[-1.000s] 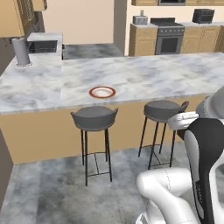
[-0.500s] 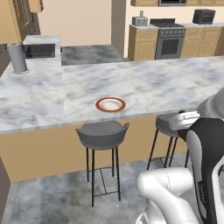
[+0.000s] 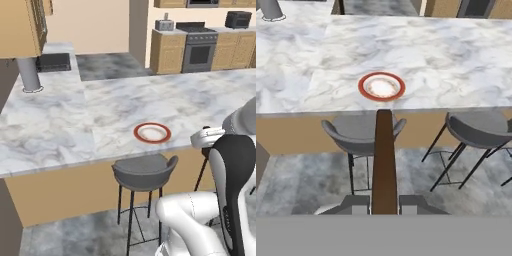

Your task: Start the toaster. Once the lever pops up, take the bread to the plate on the dining counter.

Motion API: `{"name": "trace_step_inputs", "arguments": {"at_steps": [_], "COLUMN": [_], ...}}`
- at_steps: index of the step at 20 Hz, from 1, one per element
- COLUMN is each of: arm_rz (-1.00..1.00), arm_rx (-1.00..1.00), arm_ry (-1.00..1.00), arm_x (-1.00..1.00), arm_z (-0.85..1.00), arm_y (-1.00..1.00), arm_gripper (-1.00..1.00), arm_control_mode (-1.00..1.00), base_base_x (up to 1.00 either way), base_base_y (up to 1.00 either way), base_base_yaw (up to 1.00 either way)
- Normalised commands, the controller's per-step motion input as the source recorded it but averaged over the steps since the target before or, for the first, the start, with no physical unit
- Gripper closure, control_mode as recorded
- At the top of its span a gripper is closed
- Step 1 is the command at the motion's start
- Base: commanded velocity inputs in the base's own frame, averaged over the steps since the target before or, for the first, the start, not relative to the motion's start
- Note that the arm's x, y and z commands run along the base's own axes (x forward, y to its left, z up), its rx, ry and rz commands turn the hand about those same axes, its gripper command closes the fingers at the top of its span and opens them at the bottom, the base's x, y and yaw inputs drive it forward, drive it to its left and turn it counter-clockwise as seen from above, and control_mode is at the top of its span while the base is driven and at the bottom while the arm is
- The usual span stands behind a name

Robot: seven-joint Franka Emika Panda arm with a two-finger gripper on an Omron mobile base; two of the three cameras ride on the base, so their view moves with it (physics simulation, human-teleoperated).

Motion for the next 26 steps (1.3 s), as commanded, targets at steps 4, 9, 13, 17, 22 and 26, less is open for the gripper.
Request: {"name": "trace_step_inputs", "arguments": {"at_steps": [4,9,13,17,22,26], "arm_rz": [0.0,0.0,0.0,0.0,0.0,0.0], "arm_rx": [0.0,0.0,0.0,0.0,0.0,0.0], "arm_ry": [0.0,0.0,0.0,0.0,0.0,0.0], "arm_x": [0.0,0.0,0.0,0.0,0.0,0.0], "arm_z": [0.0,0.0,0.0,0.0,0.0,0.0], "arm_y": [0.0,0.0,0.0,0.0,0.0,0.0], "arm_gripper": [1.0,1.0,1.0,1.0,1.0,1.0], "arm_control_mode": [1.0,1.0,1.0,1.0,1.0,1.0], "base_base_x": [0.6,0.51,0.53,0.44,0.32,0.33], "base_base_y": [0.07,0.0,0.0,0.0,0.0,0.0], "base_base_yaw": [-0.02,0.0,0.0,0.0,0.0,0.0]}}
